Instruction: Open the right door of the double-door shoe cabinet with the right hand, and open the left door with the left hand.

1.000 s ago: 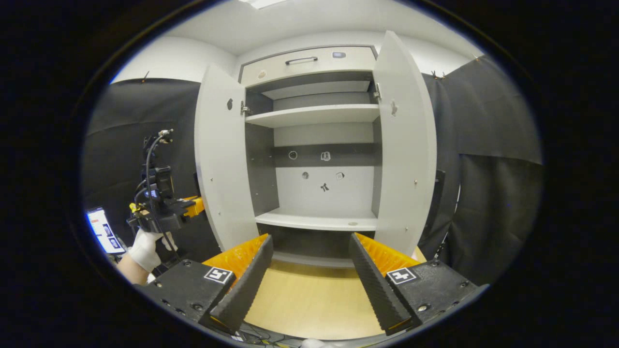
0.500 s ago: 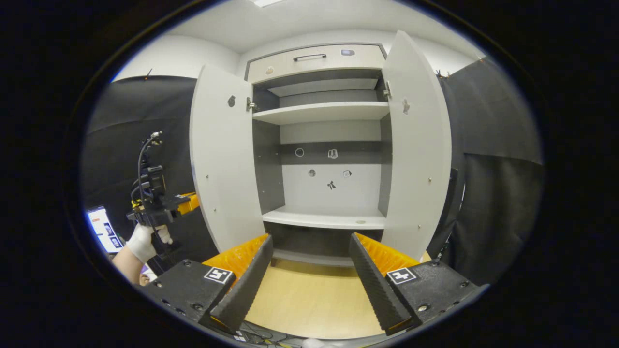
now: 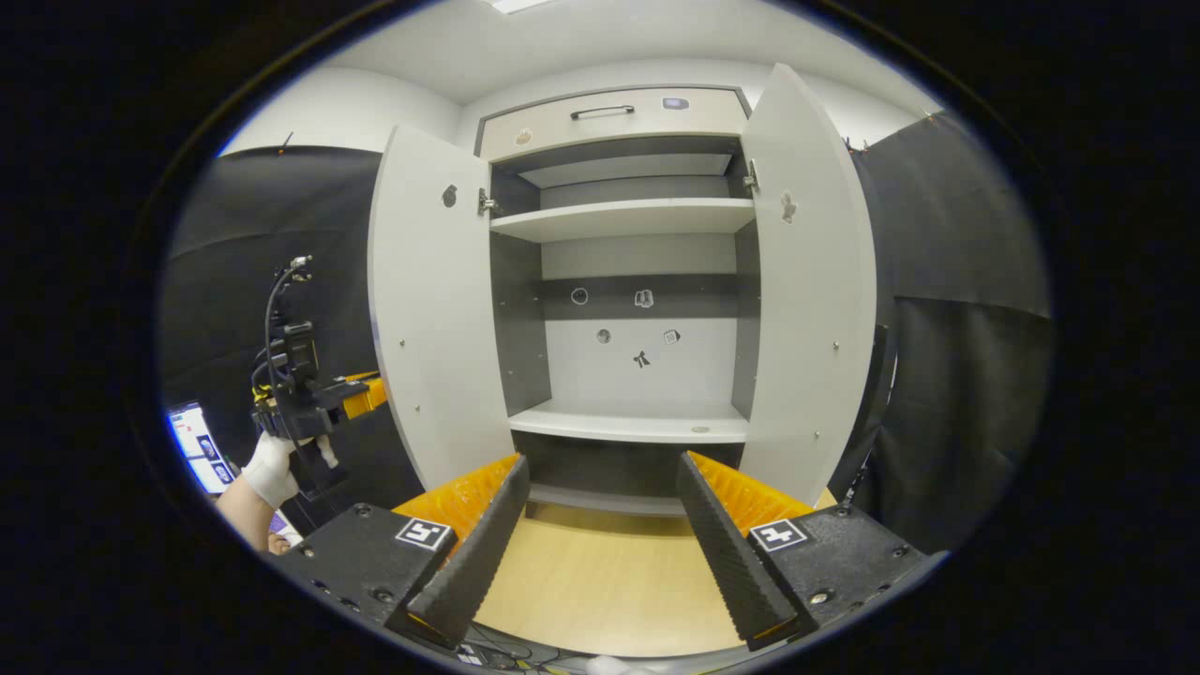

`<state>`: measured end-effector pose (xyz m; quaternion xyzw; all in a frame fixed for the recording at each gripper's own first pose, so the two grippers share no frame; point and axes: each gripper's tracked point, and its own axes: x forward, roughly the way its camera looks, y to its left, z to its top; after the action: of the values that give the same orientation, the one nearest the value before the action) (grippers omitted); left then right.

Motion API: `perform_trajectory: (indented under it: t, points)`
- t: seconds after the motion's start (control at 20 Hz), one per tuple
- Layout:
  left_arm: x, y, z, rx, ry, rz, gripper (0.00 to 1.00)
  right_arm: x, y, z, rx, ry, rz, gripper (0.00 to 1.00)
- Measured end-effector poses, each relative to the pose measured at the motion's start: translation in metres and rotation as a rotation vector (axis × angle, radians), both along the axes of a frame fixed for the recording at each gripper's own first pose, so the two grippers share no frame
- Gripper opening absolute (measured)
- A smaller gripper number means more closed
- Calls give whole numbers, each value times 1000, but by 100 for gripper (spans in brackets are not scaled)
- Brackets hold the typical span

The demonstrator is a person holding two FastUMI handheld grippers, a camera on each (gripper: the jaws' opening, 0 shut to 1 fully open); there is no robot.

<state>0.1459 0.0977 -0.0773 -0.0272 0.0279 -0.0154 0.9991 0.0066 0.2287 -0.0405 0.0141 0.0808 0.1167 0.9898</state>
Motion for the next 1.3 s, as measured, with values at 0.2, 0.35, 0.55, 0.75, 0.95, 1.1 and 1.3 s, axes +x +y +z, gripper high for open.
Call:
perform_trajectory:
  t: [0.2, 0.35, 0.55, 0.75, 0.95, 1.1, 1.3]
  points:
    - [-9, 15, -2, -34, 2, 29, 75, 0, -1, 1, 1, -2, -6, 100]
    - [-17, 18, 5, 13, -29, 44, 77, 0, -1, 2, -1, -2, -5, 100]
    - [-29, 18, 5, 35, -34, 36, 88, 0, 0, 4, 0, -8, -4, 100]
    - [-40, 17, 4, 24, -17, 46, 96, -4, 0, 4, 2, -7, -3, 100]
    - [-63, 13, 14, 21, -19, 51, 96, -7, -3, 5, 5, -10, -12, 100]
    - [-84, 1, 26, -21, -13, 45, 96, -10, -14, 7, 6, -22, -35, 100]
    - [-108, -29, 49, -44, -23, 27, 96, -13, -35, 13, 0, -39, -82, 100]
